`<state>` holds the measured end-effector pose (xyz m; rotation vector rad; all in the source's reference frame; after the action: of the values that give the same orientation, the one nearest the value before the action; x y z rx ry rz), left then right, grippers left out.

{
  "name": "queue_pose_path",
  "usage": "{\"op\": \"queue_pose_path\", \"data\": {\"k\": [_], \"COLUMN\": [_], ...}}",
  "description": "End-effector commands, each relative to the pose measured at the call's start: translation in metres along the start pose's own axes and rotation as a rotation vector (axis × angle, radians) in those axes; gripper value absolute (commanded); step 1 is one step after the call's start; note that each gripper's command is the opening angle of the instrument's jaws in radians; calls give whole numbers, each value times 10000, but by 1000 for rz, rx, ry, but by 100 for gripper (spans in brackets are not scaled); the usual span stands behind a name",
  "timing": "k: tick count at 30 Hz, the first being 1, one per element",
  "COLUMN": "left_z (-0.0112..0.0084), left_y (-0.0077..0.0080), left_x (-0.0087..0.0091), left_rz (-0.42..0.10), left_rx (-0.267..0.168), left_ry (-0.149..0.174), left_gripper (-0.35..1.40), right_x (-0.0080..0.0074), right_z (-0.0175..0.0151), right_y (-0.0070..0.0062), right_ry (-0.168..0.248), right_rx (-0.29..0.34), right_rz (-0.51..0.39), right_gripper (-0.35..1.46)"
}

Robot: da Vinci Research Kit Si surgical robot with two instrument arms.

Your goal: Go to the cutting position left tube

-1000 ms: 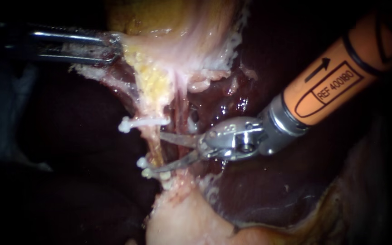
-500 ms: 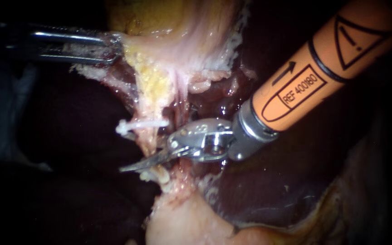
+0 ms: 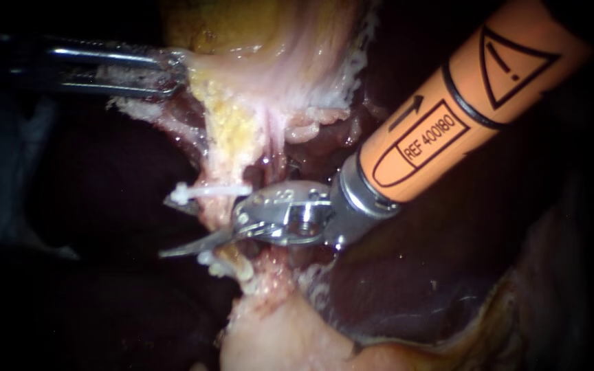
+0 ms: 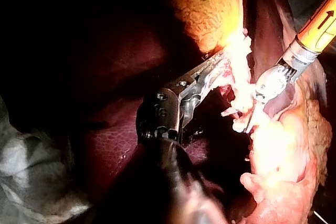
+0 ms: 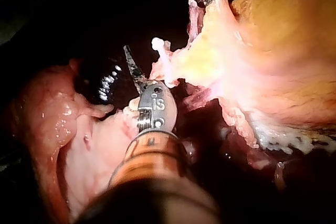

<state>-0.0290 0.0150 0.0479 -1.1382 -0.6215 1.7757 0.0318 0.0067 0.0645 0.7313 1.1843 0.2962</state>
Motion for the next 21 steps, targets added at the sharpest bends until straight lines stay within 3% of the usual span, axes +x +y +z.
{"op": "queue_pose_path", "data": {"k": [1,7,12,21], "left_z": [0,-1,-1,-1], "left_y": [0,-1,-1,-1], "left_x": [0,0,0,0], "left_rz": [0,0,0,0], "left_rx": [0,-1,-1,-1], "left_ry": [0,0,0,0], "left_gripper": [-35,-35,-35,-35], "right_x": [3,14,22,23], "right_z": [-1,3,6,4], "right_y": [-4,-29,-42,-42], "right_ry": [3,20,32,35], "right_rx": [2,36,57,60], "right_rz": [-3,2,8,8], "right_gripper": [145,145,145,145]}}
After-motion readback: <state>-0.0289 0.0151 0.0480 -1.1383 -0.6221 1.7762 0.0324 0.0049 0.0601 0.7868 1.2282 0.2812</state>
